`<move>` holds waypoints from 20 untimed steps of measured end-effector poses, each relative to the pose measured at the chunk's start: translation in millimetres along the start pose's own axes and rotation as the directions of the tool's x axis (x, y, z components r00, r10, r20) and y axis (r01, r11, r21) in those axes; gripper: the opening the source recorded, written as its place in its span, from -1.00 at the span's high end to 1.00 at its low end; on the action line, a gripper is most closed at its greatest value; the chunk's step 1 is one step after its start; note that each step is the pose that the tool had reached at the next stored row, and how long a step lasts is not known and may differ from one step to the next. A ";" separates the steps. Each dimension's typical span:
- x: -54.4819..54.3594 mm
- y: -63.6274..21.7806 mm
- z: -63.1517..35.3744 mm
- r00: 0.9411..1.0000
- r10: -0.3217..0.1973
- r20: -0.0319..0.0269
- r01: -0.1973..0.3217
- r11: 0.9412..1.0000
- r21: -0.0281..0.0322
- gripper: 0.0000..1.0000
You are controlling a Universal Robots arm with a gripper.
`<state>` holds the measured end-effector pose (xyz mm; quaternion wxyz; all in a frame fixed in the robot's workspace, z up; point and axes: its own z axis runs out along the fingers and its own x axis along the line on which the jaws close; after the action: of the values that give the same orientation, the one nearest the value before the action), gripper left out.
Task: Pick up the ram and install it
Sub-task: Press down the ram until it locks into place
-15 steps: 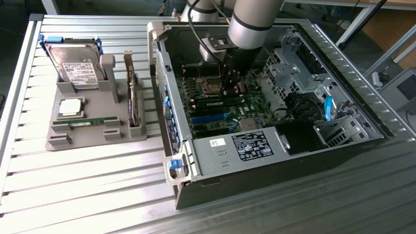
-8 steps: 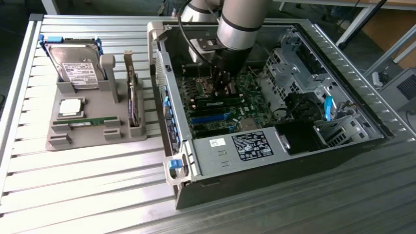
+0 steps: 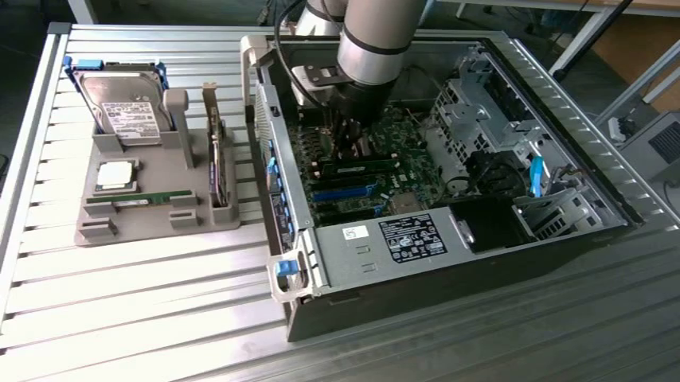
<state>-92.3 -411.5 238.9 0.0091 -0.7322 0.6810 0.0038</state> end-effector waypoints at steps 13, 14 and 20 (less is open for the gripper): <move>0.5 -15.9 2.2 1.000 0.000 -0.002 0.000 1.000 -0.006 0.82; 1.2 -24.7 2.3 1.000 0.000 -0.001 0.000 1.000 -0.011 0.82; 3.9 -65.5 -3.3 1.000 0.000 -0.001 0.000 1.000 -0.027 0.82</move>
<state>-26.7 -410.7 242.6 -0.0008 -0.7321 0.6811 0.0128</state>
